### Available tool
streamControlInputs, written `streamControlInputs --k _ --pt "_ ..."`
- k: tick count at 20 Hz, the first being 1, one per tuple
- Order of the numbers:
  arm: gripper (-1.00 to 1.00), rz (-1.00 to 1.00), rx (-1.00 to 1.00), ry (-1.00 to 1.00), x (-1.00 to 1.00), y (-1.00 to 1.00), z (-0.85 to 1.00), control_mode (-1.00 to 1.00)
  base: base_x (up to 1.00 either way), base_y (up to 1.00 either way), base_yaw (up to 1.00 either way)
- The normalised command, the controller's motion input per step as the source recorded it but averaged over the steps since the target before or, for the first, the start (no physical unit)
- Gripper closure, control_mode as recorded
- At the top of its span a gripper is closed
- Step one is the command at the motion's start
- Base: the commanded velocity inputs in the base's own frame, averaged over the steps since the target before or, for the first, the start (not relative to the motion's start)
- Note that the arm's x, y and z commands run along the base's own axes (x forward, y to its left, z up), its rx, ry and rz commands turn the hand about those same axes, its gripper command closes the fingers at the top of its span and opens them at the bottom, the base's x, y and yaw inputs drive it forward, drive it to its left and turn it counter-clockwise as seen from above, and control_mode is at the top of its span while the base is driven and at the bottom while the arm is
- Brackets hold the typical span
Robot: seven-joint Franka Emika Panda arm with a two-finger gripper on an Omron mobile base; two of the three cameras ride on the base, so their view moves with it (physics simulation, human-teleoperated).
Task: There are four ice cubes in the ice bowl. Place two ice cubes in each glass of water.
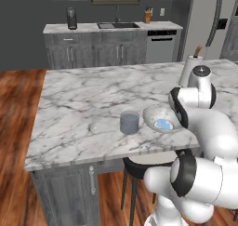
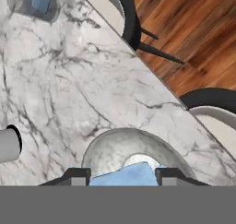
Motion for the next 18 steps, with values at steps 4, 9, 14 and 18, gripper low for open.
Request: streamControlInputs --k 4,9,14,18 --pt "1.00 -0.53 0.00 -0.08 0.01 -0.32 0.00 -1.00 0.00 0.00 0.00" --pt "1.00 -0.30 0.02 -0.06 0.02 -0.66 0.01 -1.00 0.00 0.00 0.00" --pt "1.00 -0.27 0.10 -0.16 -0.01 -0.84 0.02 -1.00 0.00 0.00 0.00" --pt "1.00 -0.26 0.12 -0.22 -0.01 -0.61 -0.25 -1.00 0.00 0.00 0.00"
